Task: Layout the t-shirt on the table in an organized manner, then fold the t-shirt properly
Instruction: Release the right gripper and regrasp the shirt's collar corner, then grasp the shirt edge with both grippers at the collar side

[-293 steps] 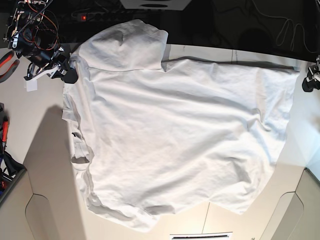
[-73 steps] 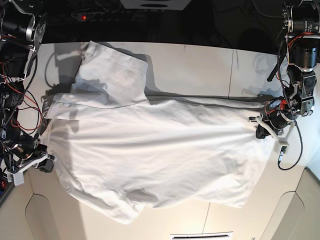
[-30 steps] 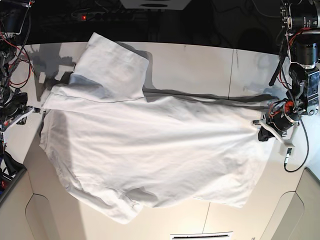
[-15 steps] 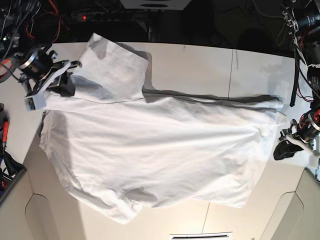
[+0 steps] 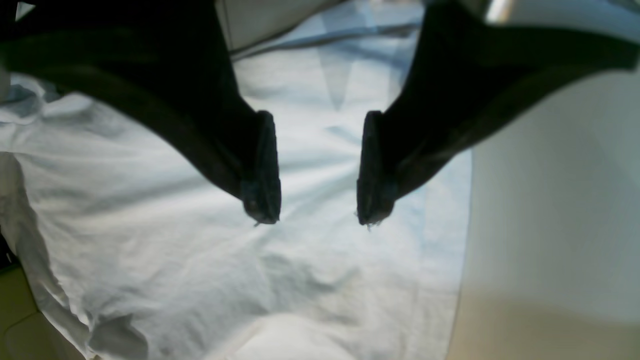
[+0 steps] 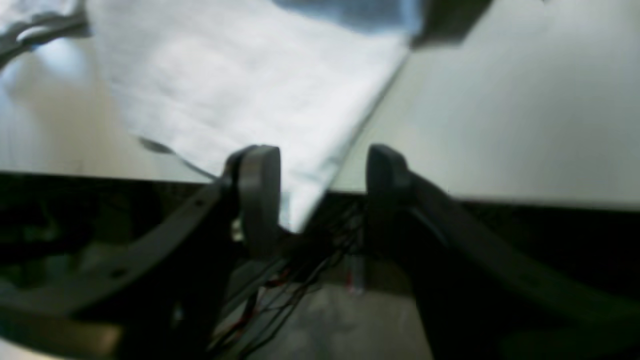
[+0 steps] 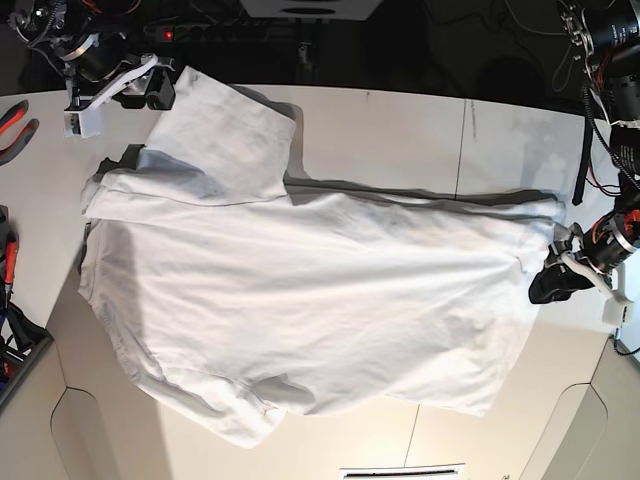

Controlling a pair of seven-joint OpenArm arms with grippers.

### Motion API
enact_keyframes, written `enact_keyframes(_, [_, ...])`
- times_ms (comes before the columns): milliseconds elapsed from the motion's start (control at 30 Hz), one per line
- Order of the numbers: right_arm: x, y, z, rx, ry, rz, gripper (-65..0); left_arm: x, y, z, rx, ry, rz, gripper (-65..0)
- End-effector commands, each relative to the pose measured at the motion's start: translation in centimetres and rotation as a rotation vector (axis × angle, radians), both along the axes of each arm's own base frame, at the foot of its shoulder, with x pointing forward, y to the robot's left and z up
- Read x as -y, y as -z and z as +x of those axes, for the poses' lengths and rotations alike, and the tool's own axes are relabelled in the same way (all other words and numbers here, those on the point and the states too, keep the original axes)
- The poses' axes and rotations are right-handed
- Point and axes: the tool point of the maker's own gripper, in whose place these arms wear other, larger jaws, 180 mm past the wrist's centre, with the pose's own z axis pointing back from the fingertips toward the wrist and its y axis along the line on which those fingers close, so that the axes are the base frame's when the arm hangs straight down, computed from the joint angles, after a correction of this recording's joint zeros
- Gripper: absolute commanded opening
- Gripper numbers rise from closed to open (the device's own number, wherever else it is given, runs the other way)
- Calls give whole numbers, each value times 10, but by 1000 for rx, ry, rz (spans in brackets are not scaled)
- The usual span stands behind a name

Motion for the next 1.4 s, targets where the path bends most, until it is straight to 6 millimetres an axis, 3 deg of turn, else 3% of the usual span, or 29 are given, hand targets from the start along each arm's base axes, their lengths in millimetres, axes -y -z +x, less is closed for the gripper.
enact_keyframes(0, [0, 1, 3, 12, 26, 33, -372, -7, -22, 10, 67, -4, 5, -362])
enact_keyframes(200, [-2, 35, 15, -37, 141, 178, -372, -7, -22, 10, 67, -4, 6, -362])
enact_keyframes(400, [-12, 50, 26, -70, 158, 253, -376, -7, -22, 10, 67, -4, 6, -362])
enact_keyframes(467, [-18, 50, 24, -79, 140, 276, -419, -7, -22, 10, 67, -4, 6, -362])
enact_keyframes(567, [-30, 44, 21, -83, 92, 336, -571, -7, -22, 10, 69, -4, 4, -362])
enact_keyframes(633, [-34, 41, 20, -81, 68, 358, -635, -7, -22, 10, 68, -4, 4, -362])
enact_keyframes(867, [-44, 21, 36, 8, 63, 451, -642, -7, -22, 10, 69, -4, 4, -362])
enact_keyframes(967, [-47, 5, 60, 87, 56, 497, -642, -7, -22, 10, 70, -5, 3, -362])
enact_keyframes(1367, [-46, -87, 198, 431, -28, 491, -641, -7, -23, 11, 75, -7, 3, -362])
